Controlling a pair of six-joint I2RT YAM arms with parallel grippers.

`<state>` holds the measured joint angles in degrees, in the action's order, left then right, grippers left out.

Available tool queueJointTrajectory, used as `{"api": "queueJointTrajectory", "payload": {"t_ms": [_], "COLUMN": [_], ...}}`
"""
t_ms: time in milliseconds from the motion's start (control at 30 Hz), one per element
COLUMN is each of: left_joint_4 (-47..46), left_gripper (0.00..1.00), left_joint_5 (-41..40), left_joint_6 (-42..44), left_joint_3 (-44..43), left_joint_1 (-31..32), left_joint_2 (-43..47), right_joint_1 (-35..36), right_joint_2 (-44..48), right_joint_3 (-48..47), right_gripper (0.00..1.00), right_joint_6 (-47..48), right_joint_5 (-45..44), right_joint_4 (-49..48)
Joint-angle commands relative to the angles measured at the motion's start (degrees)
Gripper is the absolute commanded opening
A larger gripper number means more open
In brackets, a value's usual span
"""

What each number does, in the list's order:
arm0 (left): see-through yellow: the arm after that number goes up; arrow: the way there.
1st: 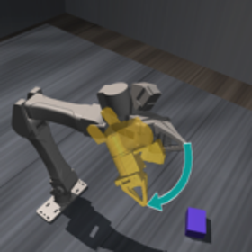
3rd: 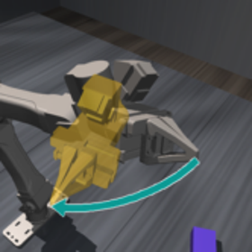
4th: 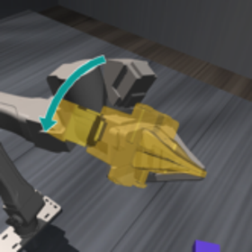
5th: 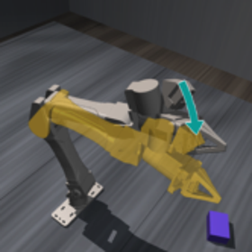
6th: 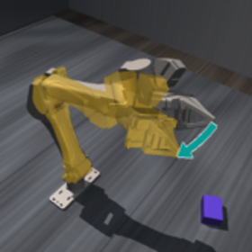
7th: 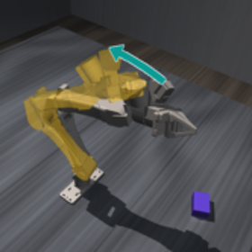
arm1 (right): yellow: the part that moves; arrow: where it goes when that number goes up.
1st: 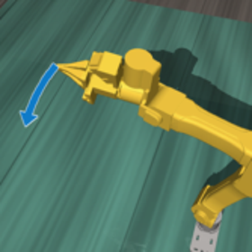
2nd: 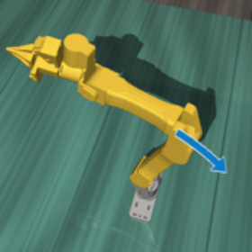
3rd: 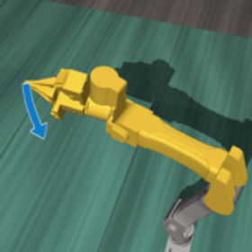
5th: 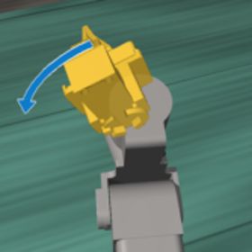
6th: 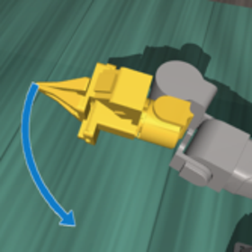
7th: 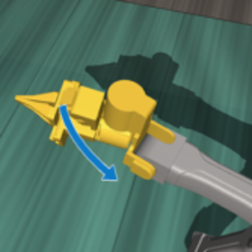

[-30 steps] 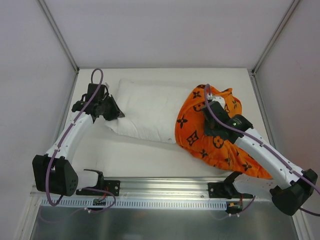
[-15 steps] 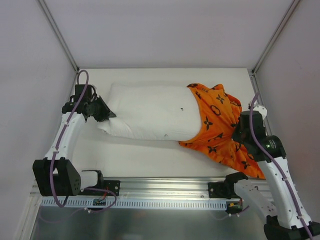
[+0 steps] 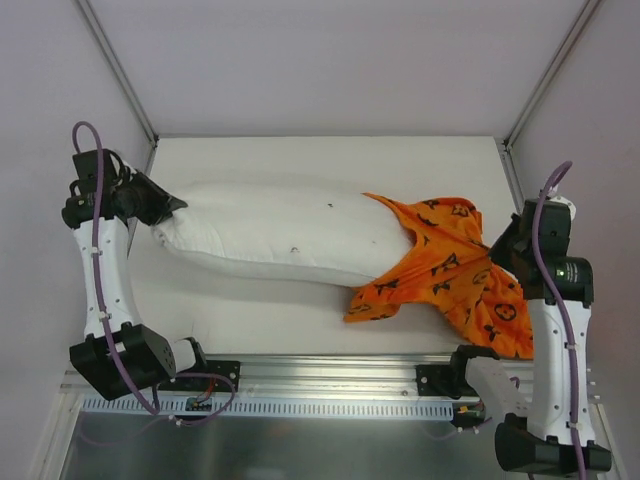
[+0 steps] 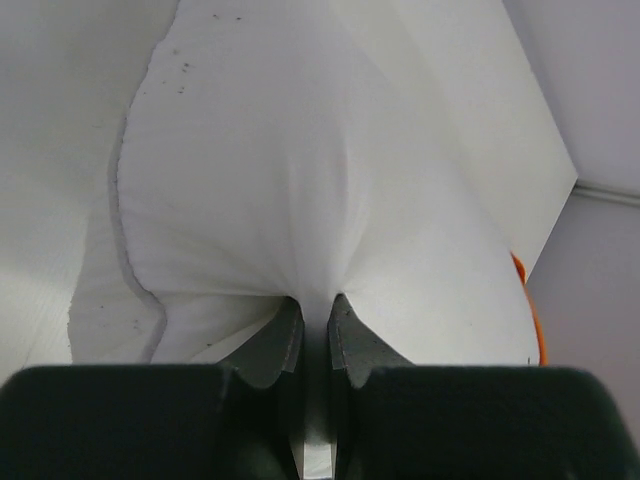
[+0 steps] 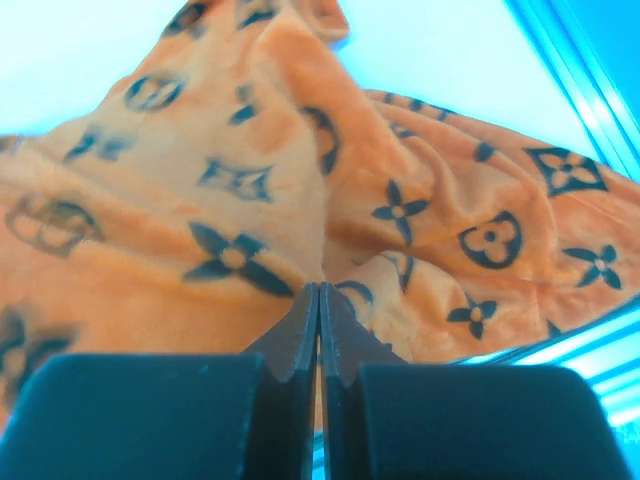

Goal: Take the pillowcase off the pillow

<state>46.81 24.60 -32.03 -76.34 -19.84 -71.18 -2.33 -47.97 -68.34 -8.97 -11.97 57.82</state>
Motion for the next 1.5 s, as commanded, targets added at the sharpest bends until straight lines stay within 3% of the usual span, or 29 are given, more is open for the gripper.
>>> {"api": "queueJointTrajectory", "payload": {"t_ms": [0, 233, 300, 433, 500, 533, 567, 700, 767, 833, 867, 967, 1133, 1233, 1333, 1367, 1467], "left_joint_4": [-5.6, -5.5, -5.6, -5.6, -5.8, -5.8, -6.0, -6.7, -6.8, -6.7, -6.7, -6.8, -6.7, -6.7, -6.7, -6.7, -6.7], "left_gripper": [0.00, 0.00, 0.00, 0.00, 0.00, 0.00, 0.00, 0.00, 0.00, 0.00, 0.00, 0.00, 0.00, 0.00, 0.00, 0.00, 0.00], "left_joint_5": [-3.4, 0.6, 1.1, 2.6, 2.6, 2.7, 2.9, 3.5, 3.8, 3.7, 3.4, 3.5, 3.6, 3.8, 3.8, 3.7, 3.0], "left_joint_6": [-0.5, -4.9, -5.1, -4.7, -4.5, -4.4, -4.4, -4.6, -4.5, -4.3, -4.2, -4.0, -3.7, -4.0, -3.7, -3.7, -3.6], "left_joint_3": [-5.0, -5.9, -5.8, -4.1, -3.3, -2.7, -2.3, -1.2, -0.7, 0.3, 0.7, 1.7, 1.8, 1.9, 1.9, 2.0, 2.0], "left_joint_1": [-7.3, -13.4, -13.7, -13.7, -13.7, -13.6, -13.7, -13.5, -13.4, -13.2, -13.1, -13.1, -13.1, -13.1, -13.1, -13.0, -13.1], "left_joint_2": [0.8, 0.0, 0.2, 0.9, 1.5, 1.7, 1.9, 2.2, 2.4, 3.3, 3.7, 4.2, 5.0, 5.1, 5.3, 5.3, 5.4], "right_joint_1": [-5.3, -17.4, -17.9, -14.0, -5.6, -2.5, 4.5, 19.8, 30.5, 37.1, 41.4, 44.0, 43.7, 42.3, 41.5, 40.7, 36.6], "right_joint_2": [-2.0, -7.4, -9.0, -7.9, -6.1, -5.7, -5.0, -5.0, -7.3, -13.2, -15.3, -23.4, -34.6, -37.7, -39.7, -39.1, -36.1], "right_joint_3": [-3.6, -11.5, -15.4, -14.6, -10.3, -8.6, -4.8, 3.0, 2.1, -3.9, -6.0, -11.2, -13.3, -12.2, -10.4, -9.7, -5.9], "right_gripper": [0.01, 0.01, 0.01, 0.01, 0.03, 0.12, 0.41, 0.83, 0.92, 0.99, 0.97, 0.96, 0.99, 0.91, 0.68, 0.47, 0.11], "right_joint_6": [4.5, 6.4, 5.9, 4.6, 4.3, 3.7, 3.1, -2.1, -2.1, -1.5, -1.1, -1.0, -0.6, 0.4, 1.1, 1.2, 0.3], "right_joint_5": [-6.9, -0.3, 2.7, 18.7, 19.3, 19.3, 18.3, 18.6, 19.4, 13.5, 11.7, 6.7, 3.2, 6.7, 6.4, 5.7, 2.8], "right_joint_4": [0.7, -0.9, -0.9, -5.7, -7.0, -7.4, -7.6, -13.4, -14.1, -11.3, -10.4, -9.2, -9.2, -10.3, -10.3, -10.4, -10.8]}}
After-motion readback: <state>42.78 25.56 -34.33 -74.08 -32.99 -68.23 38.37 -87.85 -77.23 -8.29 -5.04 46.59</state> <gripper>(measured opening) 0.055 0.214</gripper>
